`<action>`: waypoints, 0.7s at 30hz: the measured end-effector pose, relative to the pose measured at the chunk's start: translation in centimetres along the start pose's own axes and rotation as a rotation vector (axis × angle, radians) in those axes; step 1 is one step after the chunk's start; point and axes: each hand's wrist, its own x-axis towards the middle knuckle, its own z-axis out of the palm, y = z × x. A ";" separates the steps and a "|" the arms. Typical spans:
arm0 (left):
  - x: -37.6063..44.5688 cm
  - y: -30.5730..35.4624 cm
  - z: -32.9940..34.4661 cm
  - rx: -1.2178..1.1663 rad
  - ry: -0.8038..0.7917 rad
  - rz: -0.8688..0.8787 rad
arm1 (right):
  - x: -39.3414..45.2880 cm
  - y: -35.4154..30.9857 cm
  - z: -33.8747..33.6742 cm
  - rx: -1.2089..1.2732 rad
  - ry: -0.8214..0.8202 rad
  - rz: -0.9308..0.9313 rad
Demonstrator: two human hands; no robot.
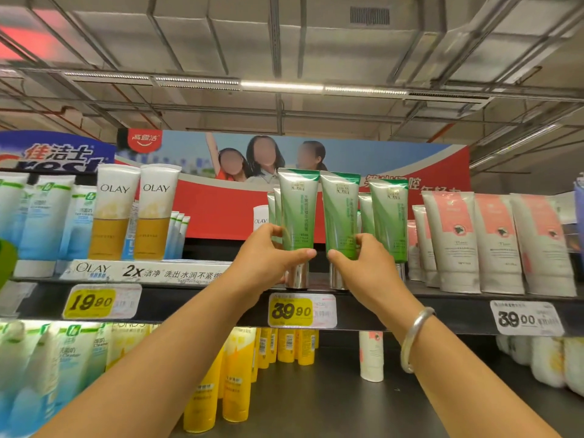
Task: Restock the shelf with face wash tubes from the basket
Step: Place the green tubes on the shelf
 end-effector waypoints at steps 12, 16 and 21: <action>0.9 -0.2 0.4 0.022 0.030 -0.040 | 0.6 0.1 -0.3 -0.064 0.012 0.061; 1.0 -0.2 0.3 0.012 0.016 -0.041 | 0.7 0.0 -0.3 -0.097 0.003 0.076; 0.9 -0.4 0.3 0.015 0.024 -0.040 | 0.6 -0.2 -0.3 -0.116 -0.009 0.086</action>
